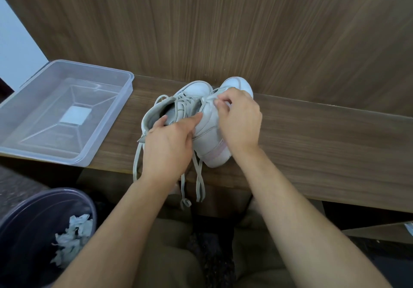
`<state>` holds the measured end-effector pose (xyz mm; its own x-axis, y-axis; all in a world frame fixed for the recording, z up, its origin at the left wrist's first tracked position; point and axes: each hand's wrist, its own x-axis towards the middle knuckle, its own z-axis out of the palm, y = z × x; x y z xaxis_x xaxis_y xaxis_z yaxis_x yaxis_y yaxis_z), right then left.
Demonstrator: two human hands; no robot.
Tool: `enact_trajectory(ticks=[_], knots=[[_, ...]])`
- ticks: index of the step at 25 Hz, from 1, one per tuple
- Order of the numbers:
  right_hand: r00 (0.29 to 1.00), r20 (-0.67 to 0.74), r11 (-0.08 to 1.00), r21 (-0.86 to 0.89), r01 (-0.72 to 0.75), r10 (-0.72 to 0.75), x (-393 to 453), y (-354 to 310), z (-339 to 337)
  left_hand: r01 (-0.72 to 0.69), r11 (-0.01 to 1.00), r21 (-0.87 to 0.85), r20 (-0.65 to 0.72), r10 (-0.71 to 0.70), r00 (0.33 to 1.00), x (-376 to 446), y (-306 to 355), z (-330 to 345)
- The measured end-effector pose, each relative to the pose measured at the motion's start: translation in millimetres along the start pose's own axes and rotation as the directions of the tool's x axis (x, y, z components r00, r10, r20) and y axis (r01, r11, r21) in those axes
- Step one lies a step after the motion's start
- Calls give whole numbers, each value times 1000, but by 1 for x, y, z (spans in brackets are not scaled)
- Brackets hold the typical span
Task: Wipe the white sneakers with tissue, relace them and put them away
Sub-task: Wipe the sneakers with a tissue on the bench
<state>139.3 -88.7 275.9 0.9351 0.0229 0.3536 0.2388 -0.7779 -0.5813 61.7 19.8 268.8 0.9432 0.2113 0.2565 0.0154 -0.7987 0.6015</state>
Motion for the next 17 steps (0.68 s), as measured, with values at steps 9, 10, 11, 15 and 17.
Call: enact_trajectory(ticks=[9, 10, 11, 15, 17], knots=[[838, 10, 822, -191, 537, -545, -79, 32, 10, -38, 999, -20, -17, 38, 999, 2, -8, 3], [844, -10, 831, -185, 525, -535, -74, 30, 11, -25, 999, -22, -2, 25, 1000, 3, -7, 2], [865, -35, 857, -163, 489, -500, -69, 24, 12, -11, 1000, -21, 4, 11, 1000, 3, -6, 1], [977, -95, 980, 28, 194, -191, -59, 12, 2, -11, 1000, 4, -11, 11, 1000, 1, -4, -1], [945, -69, 947, -55, 316, -319, -67, 26, -5, -53, 999, 4, -54, 53, 997, -1, -4, 0]])
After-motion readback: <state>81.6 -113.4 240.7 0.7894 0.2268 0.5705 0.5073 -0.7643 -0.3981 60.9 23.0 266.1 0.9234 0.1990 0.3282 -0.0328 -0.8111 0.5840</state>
